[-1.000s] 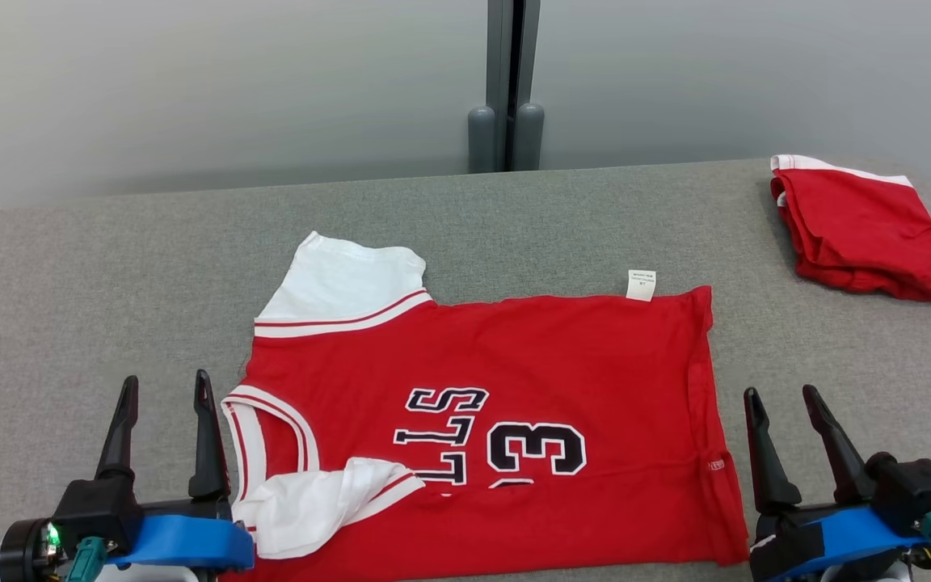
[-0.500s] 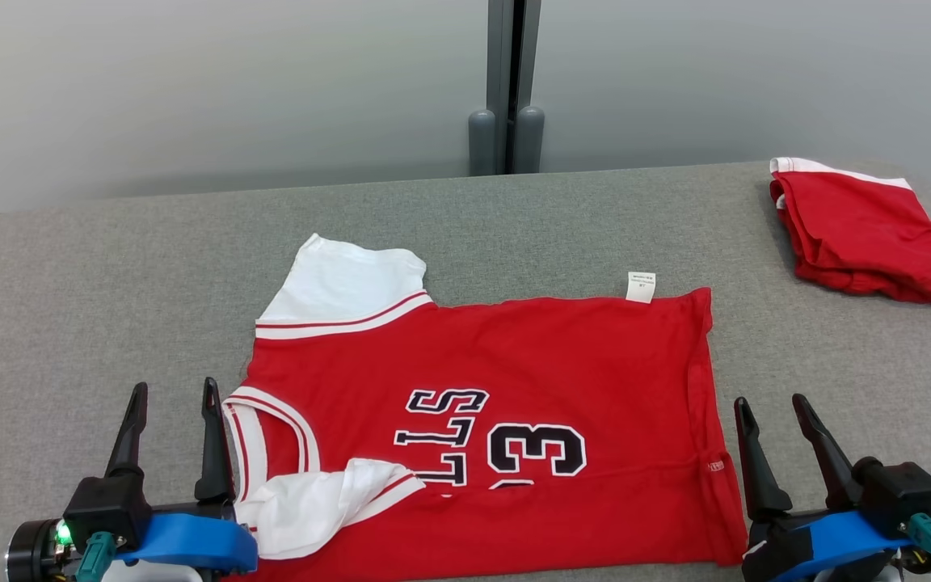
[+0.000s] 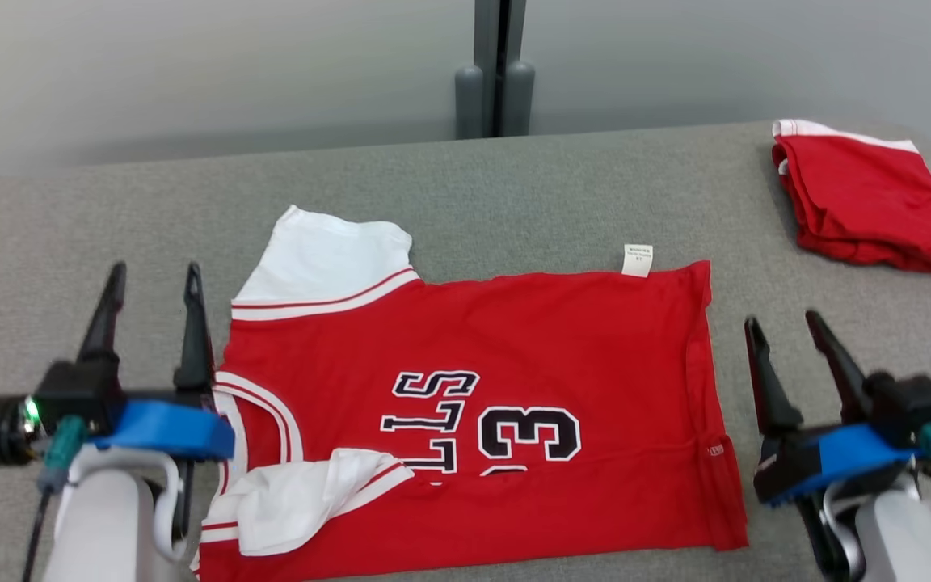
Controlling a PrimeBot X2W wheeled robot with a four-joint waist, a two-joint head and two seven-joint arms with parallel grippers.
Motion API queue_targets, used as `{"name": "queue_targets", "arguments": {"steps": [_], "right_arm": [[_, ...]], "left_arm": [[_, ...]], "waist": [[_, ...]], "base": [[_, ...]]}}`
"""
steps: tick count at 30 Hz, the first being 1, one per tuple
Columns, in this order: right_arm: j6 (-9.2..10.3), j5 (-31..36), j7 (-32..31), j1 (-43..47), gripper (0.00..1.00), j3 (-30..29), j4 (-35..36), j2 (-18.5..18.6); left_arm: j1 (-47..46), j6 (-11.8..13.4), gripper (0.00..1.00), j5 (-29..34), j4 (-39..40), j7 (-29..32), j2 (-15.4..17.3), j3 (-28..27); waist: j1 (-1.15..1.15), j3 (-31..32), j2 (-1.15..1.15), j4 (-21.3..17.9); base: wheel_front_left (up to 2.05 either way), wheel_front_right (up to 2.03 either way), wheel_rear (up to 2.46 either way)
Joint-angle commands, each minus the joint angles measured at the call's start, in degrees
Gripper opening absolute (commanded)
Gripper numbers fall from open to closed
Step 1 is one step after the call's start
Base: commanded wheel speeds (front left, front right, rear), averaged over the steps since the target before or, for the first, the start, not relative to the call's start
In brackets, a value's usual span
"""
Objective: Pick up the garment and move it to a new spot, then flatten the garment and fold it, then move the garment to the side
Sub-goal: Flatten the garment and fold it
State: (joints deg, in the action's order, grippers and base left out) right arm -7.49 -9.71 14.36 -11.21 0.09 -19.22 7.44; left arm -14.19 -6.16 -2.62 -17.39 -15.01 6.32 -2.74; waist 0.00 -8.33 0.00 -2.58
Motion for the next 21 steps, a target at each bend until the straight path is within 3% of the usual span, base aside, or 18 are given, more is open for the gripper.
{"name": "queue_targets", "arguments": {"steps": [1,9,21], "right_arm": [[-0.02,0.1,-0.8,-3.0,1.0,0.5,-0.5,1.0],[-0.01,-1.3,-8.0,-15.4,1.0,3.6,-4.7,2.8],[-0.01,-4.2,-10.7,-27.3,1.0,8.7,-14.9,2.7]], "left_arm": [[-3.3,-0.5,1.0,-0.3,-1.5,-0.2,1.2,0.5],[-19.5,-1.4,1.0,-3.2,-14.4,0.9,6.3,4.8],[-34.7,-1.3,1.0,-13.3,-28.7,9.6,11.3,19.9]], "waist": [[0.0,-1.1,0.0,-0.1],[0.0,-8.5,0.0,-2.5],[0.0,-17.1,0.0,-4.6]], "base": [[0.0,0.0,0.0],[0.0,0.0,0.0],[0.0,0.0,0.0]]}}
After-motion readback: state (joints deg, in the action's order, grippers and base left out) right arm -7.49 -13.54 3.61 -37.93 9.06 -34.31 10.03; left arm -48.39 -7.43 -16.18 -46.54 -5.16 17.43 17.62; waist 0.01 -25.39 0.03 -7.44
